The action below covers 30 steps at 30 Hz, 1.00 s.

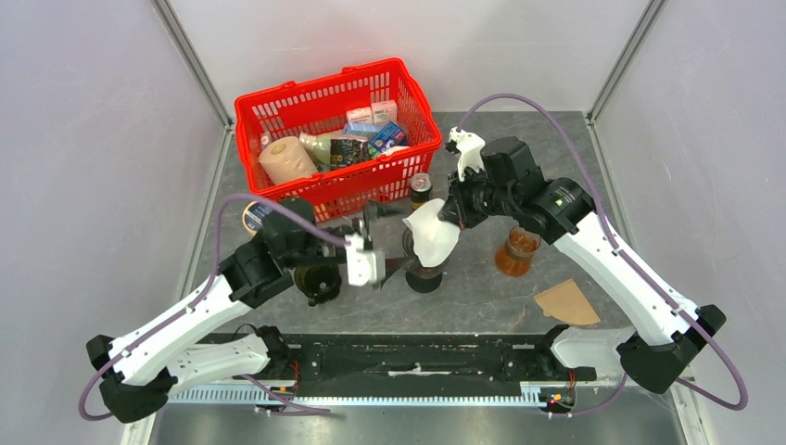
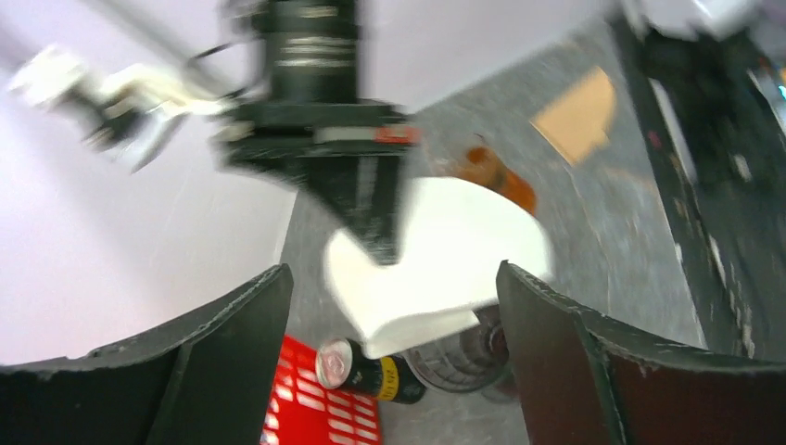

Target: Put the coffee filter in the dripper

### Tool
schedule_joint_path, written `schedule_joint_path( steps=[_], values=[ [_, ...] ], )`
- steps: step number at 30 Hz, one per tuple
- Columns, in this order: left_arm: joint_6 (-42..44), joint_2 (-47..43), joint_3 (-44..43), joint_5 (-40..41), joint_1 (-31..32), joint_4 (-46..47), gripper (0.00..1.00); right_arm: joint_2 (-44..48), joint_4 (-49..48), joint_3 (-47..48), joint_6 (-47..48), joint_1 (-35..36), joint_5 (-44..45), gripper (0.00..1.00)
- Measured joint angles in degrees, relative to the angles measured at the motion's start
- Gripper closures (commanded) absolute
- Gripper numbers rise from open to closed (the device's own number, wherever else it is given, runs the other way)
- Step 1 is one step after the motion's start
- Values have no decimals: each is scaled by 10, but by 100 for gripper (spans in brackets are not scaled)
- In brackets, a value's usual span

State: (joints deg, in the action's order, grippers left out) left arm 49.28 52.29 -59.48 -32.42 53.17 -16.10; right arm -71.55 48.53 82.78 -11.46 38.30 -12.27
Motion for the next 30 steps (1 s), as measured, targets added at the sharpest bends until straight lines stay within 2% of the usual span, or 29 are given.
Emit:
schedule_joint_path(
  steps=[1, 5, 10, 13, 17, 21, 26, 30],
  values=[
    [-63, -6, 8, 36, 1, 38, 6, 0, -1, -3, 0, 0, -1, 99],
    [-290, -29, 26, 237, 1, 167, 3, 0, -6, -9, 0, 0, -6, 97],
    [-467, -29, 31, 509, 1, 222, 1, -2, -20, -26, 1, 0, -11, 97],
    [-531, -9, 27, 628, 0, 218, 1, -9, -23, -34, 2, 0, -12, 97],
    [-582, 15, 31, 702, 0, 201, 0, -17, -24, -37, 2, 0, -13, 94],
    [-608, 12, 43, 729, 0, 195, 0, -17, -29, -42, 6, 0, -14, 94],
    [-631, 7, 54, 721, 0, 192, 0, -17, -34, -57, 12, 0, -20, 92],
    [-649, 5, 59, 679, 1, 188, 0, -17, -41, -65, 20, 0, -25, 89]
  ],
)
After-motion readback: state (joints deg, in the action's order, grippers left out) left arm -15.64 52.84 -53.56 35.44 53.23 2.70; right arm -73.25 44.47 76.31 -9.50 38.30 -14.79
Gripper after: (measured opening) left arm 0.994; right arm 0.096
